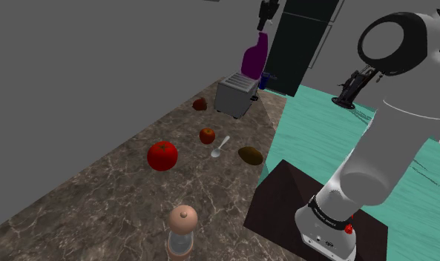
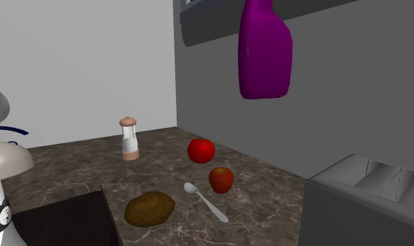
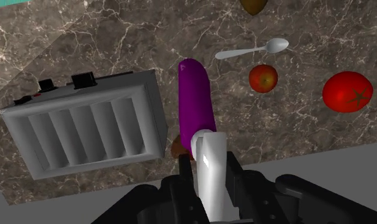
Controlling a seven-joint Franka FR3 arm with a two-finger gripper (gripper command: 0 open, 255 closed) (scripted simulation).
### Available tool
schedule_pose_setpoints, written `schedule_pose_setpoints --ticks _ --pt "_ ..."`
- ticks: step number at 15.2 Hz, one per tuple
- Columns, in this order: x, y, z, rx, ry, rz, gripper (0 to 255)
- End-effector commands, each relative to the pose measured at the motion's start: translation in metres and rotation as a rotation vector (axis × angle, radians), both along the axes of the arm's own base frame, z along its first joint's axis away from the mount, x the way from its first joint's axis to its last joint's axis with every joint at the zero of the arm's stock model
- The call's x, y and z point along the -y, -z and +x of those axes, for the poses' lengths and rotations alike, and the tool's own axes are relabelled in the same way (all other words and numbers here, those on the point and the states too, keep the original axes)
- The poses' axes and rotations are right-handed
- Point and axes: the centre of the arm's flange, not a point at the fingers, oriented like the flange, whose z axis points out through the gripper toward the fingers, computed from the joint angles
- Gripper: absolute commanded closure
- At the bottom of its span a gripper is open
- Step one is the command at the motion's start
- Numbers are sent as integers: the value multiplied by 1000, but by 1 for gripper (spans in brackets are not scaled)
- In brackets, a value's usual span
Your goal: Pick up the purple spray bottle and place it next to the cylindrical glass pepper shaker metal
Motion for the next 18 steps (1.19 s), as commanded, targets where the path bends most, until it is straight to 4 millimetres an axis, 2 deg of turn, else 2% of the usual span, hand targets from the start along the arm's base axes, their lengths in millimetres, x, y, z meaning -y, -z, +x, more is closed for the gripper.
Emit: schedule_pose_setpoints --ticks 1,18 --pt "-18 -2 -17 0 0 0 255" --pt "-203 -3 -145 0 0 0 255"
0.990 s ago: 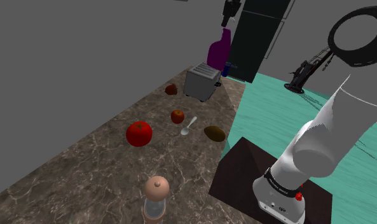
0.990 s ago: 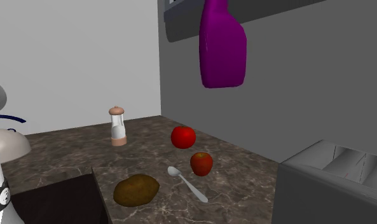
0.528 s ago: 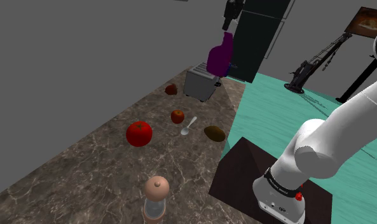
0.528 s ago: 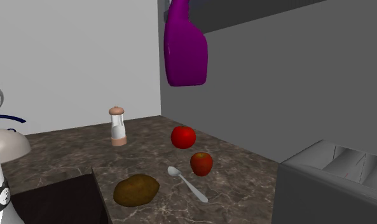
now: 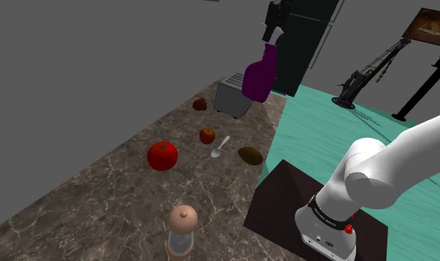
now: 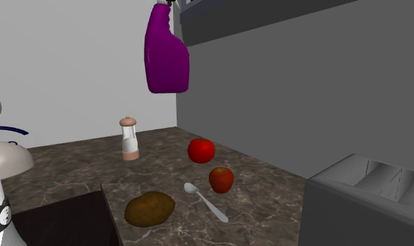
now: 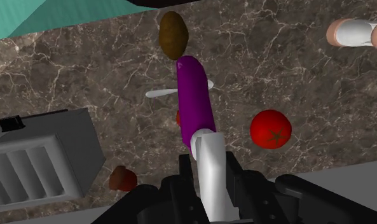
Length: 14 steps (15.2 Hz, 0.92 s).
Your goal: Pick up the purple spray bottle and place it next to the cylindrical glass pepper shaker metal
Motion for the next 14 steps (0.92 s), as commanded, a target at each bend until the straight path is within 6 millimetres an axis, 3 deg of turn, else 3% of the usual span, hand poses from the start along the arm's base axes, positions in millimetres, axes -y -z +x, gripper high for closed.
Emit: schedule_pose_setpoints --ticks 1,14 --pt "-23 -2 -15 0 2 -1 255" --pt "-164 -2 -113 0 2 -1 255"
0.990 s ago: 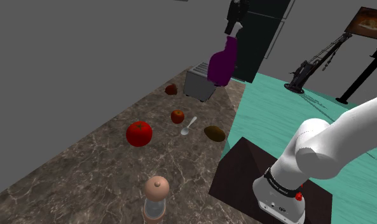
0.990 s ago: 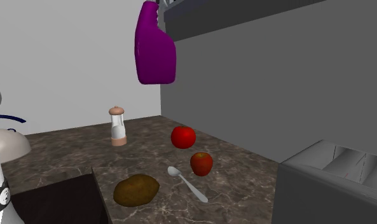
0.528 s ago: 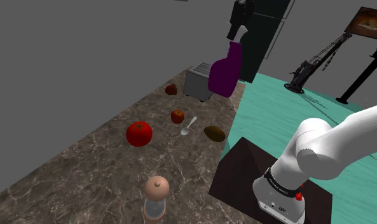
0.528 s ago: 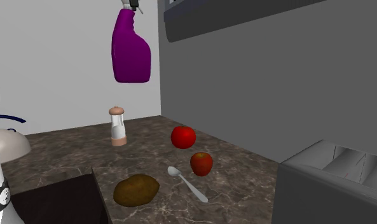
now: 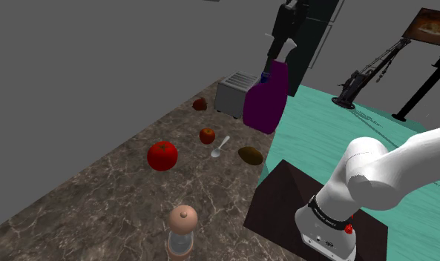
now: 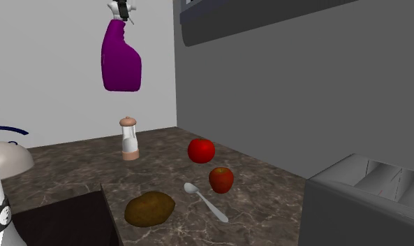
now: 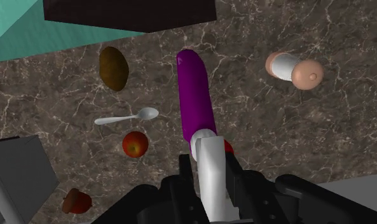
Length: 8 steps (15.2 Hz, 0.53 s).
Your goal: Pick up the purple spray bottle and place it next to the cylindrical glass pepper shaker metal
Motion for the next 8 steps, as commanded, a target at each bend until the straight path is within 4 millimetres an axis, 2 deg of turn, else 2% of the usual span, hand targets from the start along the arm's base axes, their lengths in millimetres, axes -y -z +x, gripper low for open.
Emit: schedule_pose_setpoints --ticks 1,8 --pt "-22 -4 -15 0 1 0 255" --pt "-98 -4 -68 0 1 0 255"
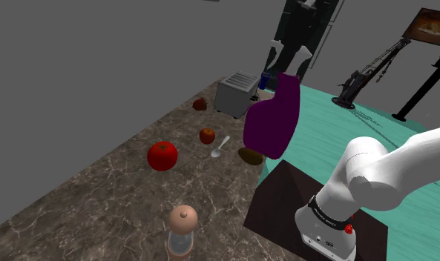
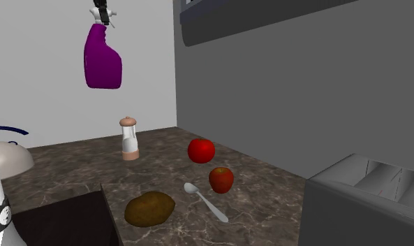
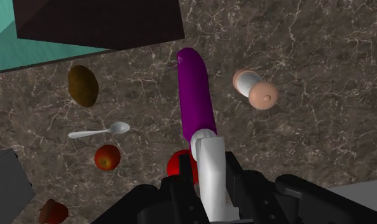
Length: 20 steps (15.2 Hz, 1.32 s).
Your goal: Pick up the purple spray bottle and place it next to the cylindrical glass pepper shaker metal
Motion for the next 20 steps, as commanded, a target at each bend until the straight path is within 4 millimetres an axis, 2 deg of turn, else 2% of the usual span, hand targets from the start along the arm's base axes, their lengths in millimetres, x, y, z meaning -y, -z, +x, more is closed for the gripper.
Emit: schedule_pose_setpoints --ticks 1,6,7,20 --pt "-24 1 -16 -1 2 0 255" --pt "-78 1 -54 -1 2 0 255" --pt "-83 1 -57 -1 2 0 255" --pt "-83 70 -57 -1 2 0 255"
